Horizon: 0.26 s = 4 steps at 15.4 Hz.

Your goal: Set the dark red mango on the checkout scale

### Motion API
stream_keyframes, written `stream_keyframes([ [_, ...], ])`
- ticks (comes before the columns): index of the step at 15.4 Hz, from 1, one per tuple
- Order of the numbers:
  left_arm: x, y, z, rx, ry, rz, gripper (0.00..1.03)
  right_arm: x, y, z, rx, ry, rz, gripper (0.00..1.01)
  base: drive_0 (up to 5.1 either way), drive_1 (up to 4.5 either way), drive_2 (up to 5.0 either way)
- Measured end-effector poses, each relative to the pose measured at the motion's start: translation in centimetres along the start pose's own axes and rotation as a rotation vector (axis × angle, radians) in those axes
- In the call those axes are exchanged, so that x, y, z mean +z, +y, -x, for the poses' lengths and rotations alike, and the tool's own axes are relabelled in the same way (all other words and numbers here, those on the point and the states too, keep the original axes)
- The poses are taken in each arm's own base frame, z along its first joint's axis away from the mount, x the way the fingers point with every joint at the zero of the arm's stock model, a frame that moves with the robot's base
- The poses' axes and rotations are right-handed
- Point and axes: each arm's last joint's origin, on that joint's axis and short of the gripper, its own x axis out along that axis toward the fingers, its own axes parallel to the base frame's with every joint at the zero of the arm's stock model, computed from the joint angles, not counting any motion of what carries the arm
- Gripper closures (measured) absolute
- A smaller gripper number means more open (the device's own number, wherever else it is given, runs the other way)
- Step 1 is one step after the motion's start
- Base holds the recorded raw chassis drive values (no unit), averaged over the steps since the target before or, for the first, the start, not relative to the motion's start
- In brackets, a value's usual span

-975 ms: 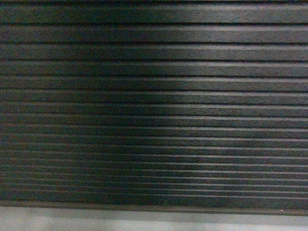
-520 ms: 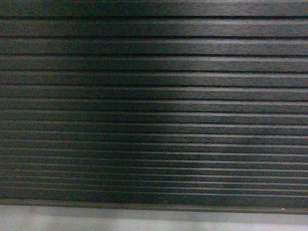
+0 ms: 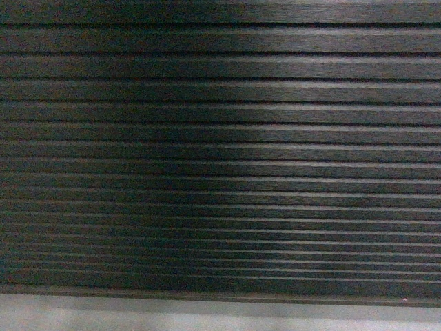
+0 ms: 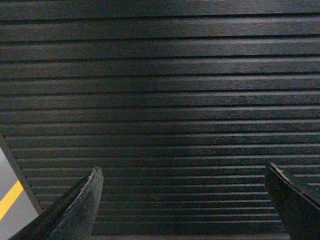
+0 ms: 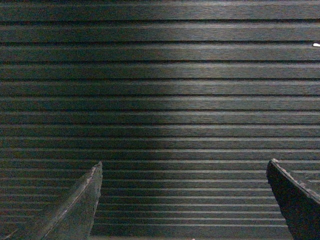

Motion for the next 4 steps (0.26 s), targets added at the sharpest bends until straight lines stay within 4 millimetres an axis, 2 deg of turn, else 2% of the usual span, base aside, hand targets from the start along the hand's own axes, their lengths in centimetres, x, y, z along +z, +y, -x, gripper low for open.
stream_keyframes([
  [4, 0.0, 0.0, 0.0, 0.0, 0.0, 0.0, 0.05, 0.0, 0.0, 0.0, 0.0, 0.0, 0.0, 0.03, 0.0, 0.0, 0.0],
])
